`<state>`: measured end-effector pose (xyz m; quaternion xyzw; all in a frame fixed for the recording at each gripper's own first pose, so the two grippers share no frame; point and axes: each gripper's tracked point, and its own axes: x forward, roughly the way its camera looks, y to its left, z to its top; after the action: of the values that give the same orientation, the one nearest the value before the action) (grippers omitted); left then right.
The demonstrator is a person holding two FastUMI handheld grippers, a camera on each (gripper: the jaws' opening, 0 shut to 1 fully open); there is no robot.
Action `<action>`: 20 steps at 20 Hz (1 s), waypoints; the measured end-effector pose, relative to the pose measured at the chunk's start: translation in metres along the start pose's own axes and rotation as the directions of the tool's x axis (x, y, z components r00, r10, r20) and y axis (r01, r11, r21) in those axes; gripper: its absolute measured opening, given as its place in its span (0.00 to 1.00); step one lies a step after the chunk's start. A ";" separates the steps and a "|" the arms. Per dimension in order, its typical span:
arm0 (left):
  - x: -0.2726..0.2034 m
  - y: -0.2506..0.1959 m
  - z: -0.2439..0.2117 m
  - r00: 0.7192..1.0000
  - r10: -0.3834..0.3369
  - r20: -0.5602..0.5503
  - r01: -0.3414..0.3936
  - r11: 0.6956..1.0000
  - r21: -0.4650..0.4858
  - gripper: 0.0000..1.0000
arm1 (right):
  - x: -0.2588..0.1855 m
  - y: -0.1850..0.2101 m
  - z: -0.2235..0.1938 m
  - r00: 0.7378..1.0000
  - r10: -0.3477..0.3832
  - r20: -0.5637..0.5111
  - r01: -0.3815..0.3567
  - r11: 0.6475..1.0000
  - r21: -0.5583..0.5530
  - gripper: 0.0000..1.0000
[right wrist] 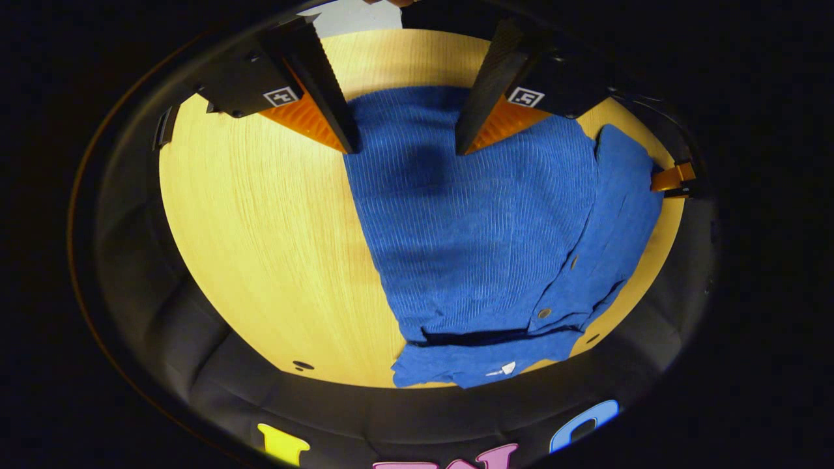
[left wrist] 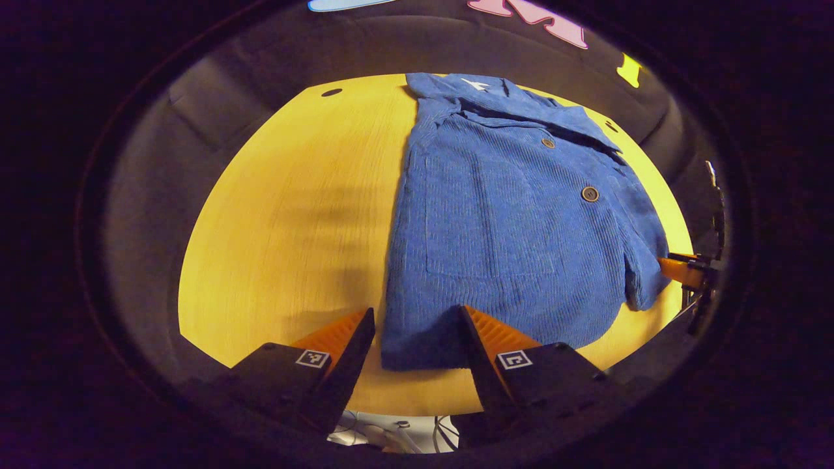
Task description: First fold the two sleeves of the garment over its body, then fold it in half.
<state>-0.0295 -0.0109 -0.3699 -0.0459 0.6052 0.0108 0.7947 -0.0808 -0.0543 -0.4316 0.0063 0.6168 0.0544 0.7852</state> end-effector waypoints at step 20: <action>-0.037 -0.066 0.052 0.965 -0.230 0.128 0.243 0.965 -0.102 0.00 | -0.031 0.057 0.087 0.961 0.228 0.155 -0.235 0.972 0.027 0.05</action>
<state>0.0153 -0.0710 -0.3170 -0.1638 0.5468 -0.0463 0.8198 -0.0083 0.0045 -0.3763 0.1000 0.5516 0.1313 0.8176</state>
